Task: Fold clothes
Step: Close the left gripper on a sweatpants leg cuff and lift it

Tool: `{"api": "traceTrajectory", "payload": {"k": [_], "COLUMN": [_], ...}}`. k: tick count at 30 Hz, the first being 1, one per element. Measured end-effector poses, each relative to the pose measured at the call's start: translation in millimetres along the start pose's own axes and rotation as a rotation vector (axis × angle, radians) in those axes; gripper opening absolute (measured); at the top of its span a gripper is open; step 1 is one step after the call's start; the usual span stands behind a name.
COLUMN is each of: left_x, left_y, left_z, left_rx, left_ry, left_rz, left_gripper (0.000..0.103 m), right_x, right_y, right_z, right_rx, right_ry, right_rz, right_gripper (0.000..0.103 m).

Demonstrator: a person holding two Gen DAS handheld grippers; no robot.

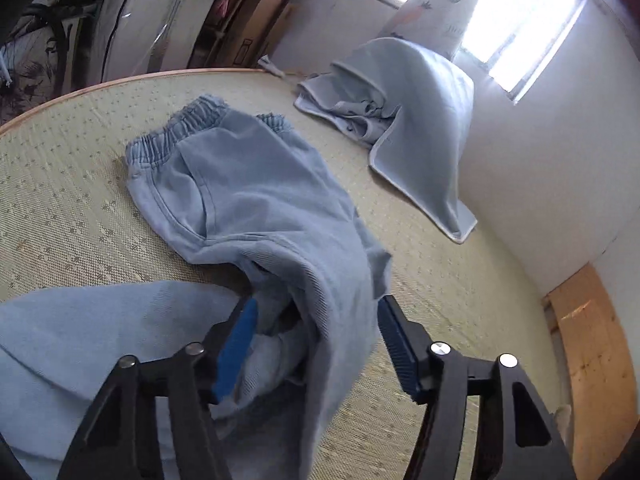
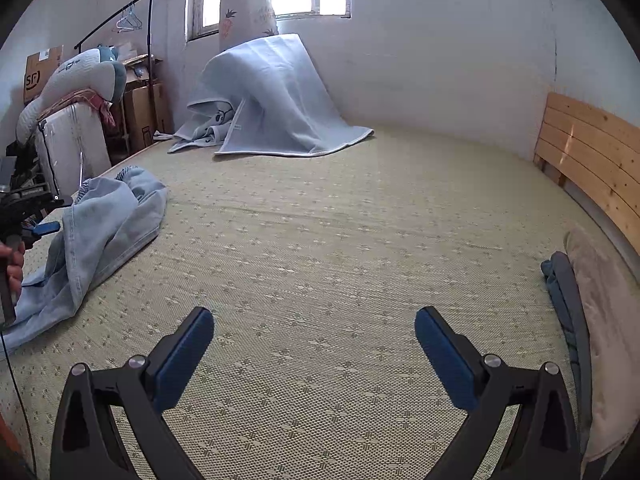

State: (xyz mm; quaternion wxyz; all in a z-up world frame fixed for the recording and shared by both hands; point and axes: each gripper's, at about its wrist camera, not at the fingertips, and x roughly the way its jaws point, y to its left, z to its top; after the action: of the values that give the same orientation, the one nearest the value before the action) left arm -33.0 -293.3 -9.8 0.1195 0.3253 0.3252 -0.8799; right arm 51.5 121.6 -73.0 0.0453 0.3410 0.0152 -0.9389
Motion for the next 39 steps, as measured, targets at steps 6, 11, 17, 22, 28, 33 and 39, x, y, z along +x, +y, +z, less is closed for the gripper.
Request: {"api": "traceTrajectory", "payload": {"k": [6, 11, 17, 22, 28, 33, 39], "left_x": [17.0, 22.4, 23.6, 15.8, 5.5, 0.5, -4.8], "left_y": [1.3, 1.7, -6.4, -25.3, -48.7, -73.9, -123.8], "left_z": [6.8, 13.6, 10.4, -0.4, -17.3, -33.6, -72.3], "left_rx": [0.004, 0.004, 0.011, 0.073, 0.13, 0.201, 0.353], "left_ry": [0.006, 0.003, 0.005, 0.011, 0.038, 0.063, 0.108], "left_rz": [0.005, 0.005, 0.019, 0.018, -0.002, -0.01, -0.045], "left_gripper": [0.066, 0.039, 0.011, 0.009, 0.007, 0.006, 0.002], "right_x": [9.5, 13.8, 16.2, 15.9, 12.2, 8.2, 3.4], "right_y": [7.8, 14.4, 9.6, 6.3, -2.1, -8.0, -18.4], "right_z": [-4.0, -7.8, -7.1, -4.9, -2.3, 2.1, 8.7], "right_rx": [-0.017, -0.039, -0.023, -0.006, 0.012, 0.024, 0.045], "right_ry": [-0.003, -0.013, -0.027, -0.038, -0.054, -0.066, -0.076], "right_rz": [-0.018, -0.033, -0.024, -0.009, -0.001, 0.005, -0.002], "right_gripper": [0.103, 0.103, 0.103, 0.103, 0.103, 0.103, 0.103]}}
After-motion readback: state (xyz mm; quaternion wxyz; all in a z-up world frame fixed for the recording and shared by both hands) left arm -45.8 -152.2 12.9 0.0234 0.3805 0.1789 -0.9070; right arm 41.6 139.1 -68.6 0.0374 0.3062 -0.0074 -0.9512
